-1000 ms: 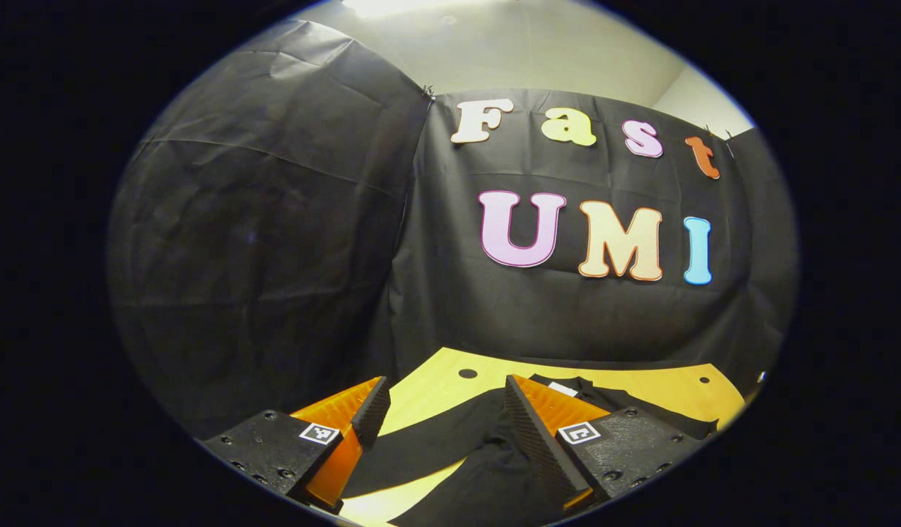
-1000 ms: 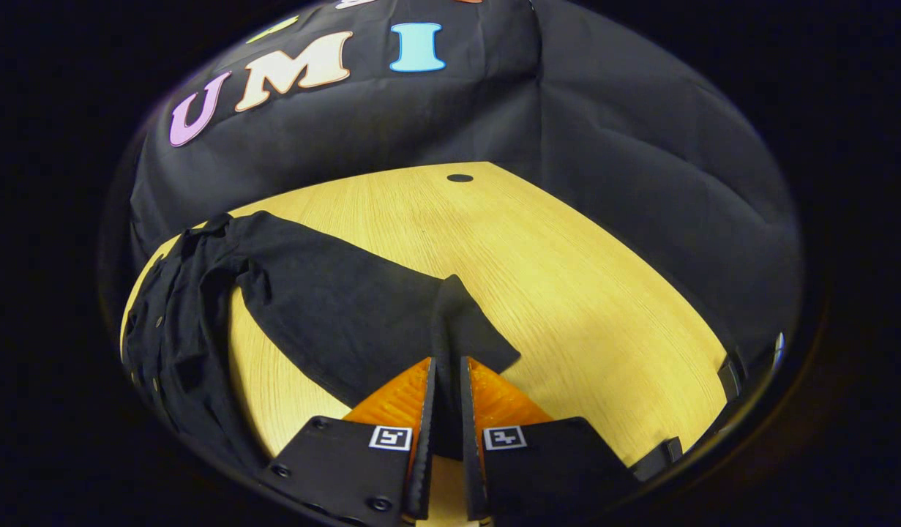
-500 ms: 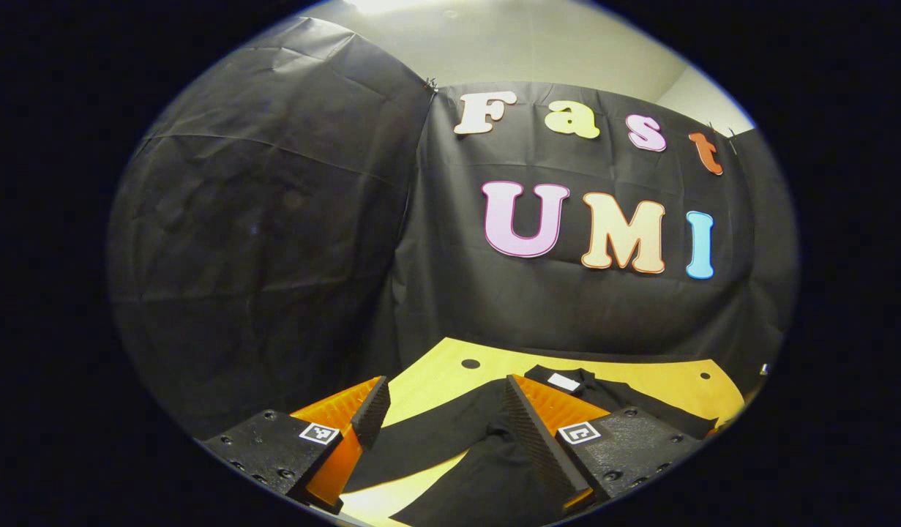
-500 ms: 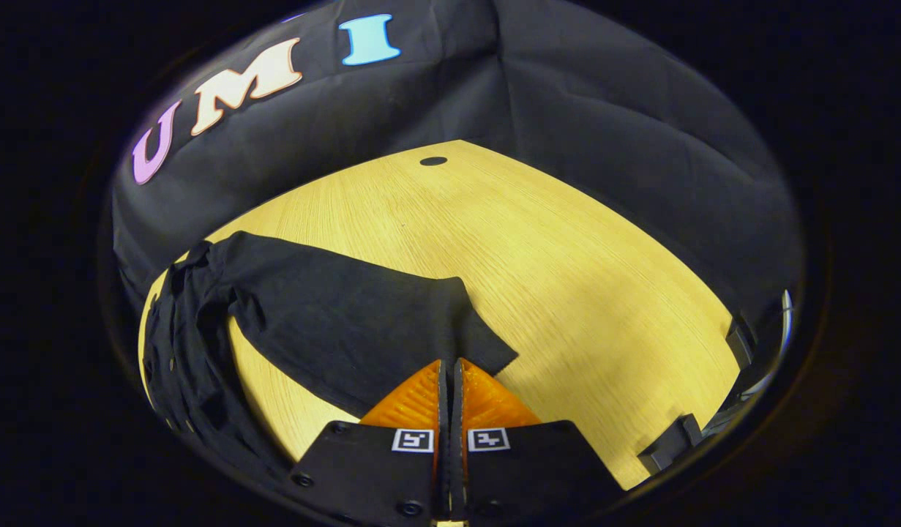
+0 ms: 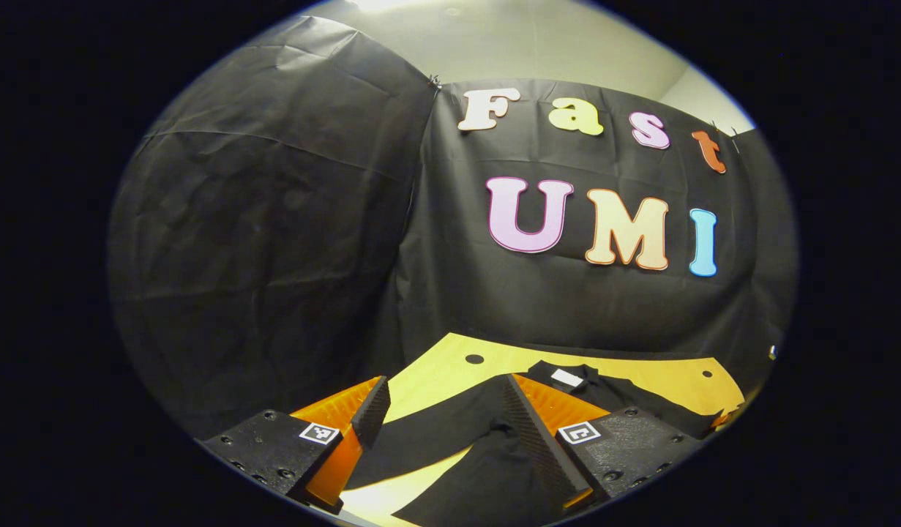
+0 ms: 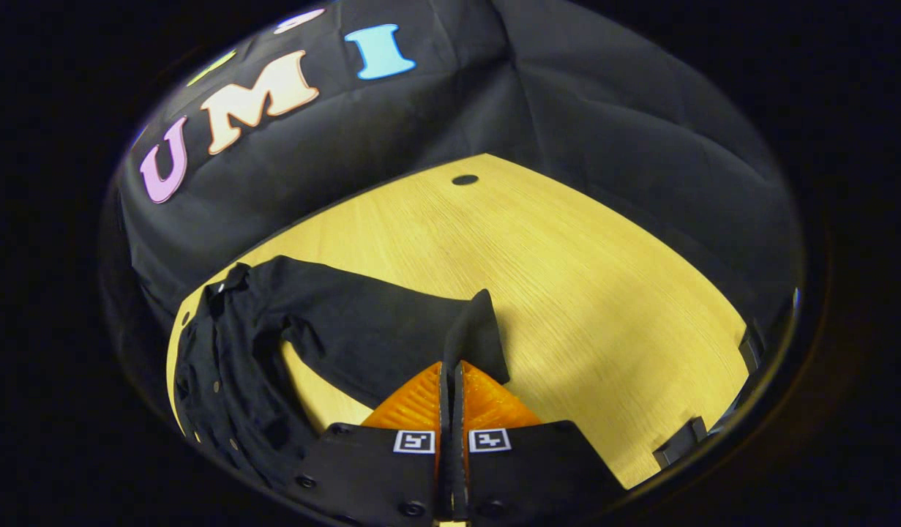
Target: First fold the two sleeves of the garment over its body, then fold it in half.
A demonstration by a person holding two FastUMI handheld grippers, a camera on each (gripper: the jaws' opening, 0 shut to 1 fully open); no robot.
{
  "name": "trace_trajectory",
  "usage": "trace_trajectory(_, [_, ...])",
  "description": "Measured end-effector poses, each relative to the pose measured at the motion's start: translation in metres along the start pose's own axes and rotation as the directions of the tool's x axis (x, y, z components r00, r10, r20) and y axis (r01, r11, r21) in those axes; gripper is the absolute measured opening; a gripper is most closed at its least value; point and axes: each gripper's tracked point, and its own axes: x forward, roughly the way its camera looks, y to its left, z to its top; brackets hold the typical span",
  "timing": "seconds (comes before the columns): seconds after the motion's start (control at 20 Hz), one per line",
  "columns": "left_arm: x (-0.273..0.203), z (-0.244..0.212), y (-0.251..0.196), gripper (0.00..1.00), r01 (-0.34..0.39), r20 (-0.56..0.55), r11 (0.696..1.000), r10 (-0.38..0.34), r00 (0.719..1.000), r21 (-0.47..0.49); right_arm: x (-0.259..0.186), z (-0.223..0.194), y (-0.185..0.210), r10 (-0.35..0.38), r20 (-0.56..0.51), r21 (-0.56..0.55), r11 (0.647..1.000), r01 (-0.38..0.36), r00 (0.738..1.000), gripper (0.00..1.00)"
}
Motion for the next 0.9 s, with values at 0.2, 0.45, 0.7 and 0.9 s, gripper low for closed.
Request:
trace_trajectory(0.2, [0.000,-0.003,0.005,0.91,-0.009,-0.006,1.000,0.009,1.000,-0.003,-0.018,0.026,0.032,0.054,0.056,-0.029,0.998,-0.052,0.997,0.00])
trace_trajectory(0.45, [-0.003,-0.002,0.016,0.91,-0.023,-0.009,1.000,0.023,1.000,-0.001,-0.034,0.051,0.073,0.119,0.105,-0.049,0.992,-0.114,0.987,0.02])
trace_trajectory(0.7, [-0.003,-0.002,0.021,0.91,-0.022,-0.011,1.000,0.022,1.000,0.015,-0.052,0.083,0.115,0.186,0.170,-0.053,0.982,-0.180,0.968,0.02])
trace_trajectory(0.9, [-0.004,-0.004,0.026,0.91,-0.018,-0.021,1.000,0.018,1.000,0.025,-0.062,0.103,0.158,0.246,0.196,-0.101,0.968,-0.230,0.949,0.02])
